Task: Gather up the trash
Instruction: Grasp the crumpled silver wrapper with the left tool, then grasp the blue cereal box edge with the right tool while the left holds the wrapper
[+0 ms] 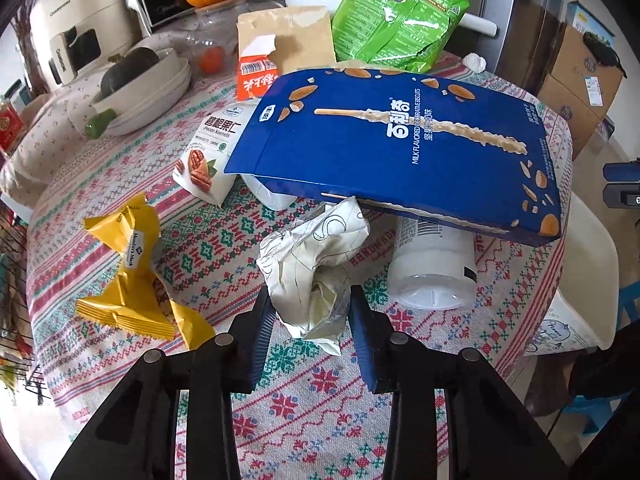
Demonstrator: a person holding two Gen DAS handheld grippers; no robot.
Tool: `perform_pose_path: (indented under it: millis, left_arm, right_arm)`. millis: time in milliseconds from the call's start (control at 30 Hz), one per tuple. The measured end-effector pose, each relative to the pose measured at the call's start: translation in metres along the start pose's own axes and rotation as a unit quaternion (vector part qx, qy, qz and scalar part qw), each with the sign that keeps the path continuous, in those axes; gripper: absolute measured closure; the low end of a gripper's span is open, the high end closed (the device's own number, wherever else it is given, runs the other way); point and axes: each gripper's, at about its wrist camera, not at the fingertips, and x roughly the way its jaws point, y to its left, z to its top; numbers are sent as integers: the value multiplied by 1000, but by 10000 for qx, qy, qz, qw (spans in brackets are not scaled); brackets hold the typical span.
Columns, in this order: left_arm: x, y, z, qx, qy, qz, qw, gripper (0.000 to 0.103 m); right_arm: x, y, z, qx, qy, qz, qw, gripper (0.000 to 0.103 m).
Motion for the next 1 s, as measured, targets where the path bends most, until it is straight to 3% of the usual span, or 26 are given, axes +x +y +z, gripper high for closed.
perform_pose_path:
  millis: [233, 400, 600, 800, 967, 1000]
  left_arm:
    - [-29, 3, -15, -264, 13, -4, 9997, 66]
    - [-42, 8, -27, -642, 97, 0, 9979, 66]
    - [-41, 14, -38, -826, 317, 258, 9957, 66]
    - [-39, 21, -41, -883, 380, 325, 9948, 66]
    - [-39, 26, -43, -957, 391, 350, 9940, 66]
    - [-39, 27, -43, -986, 406, 362, 9936, 66]
  right_arm:
    - [-1, 28, 11, -51, -141, 364, 9992, 22]
    - [6, 47, 22, 166, -177, 1003, 9947, 21]
    - [24, 70, 35, 536, -189, 1592, 9856, 21]
    - [52, 93, 39, 882, 94, 2286, 9695, 21]
    - [66, 107, 38, 1013, 294, 2750, 9556, 39]
    - [66, 108, 39, 1008, 309, 2836, 9531, 47]
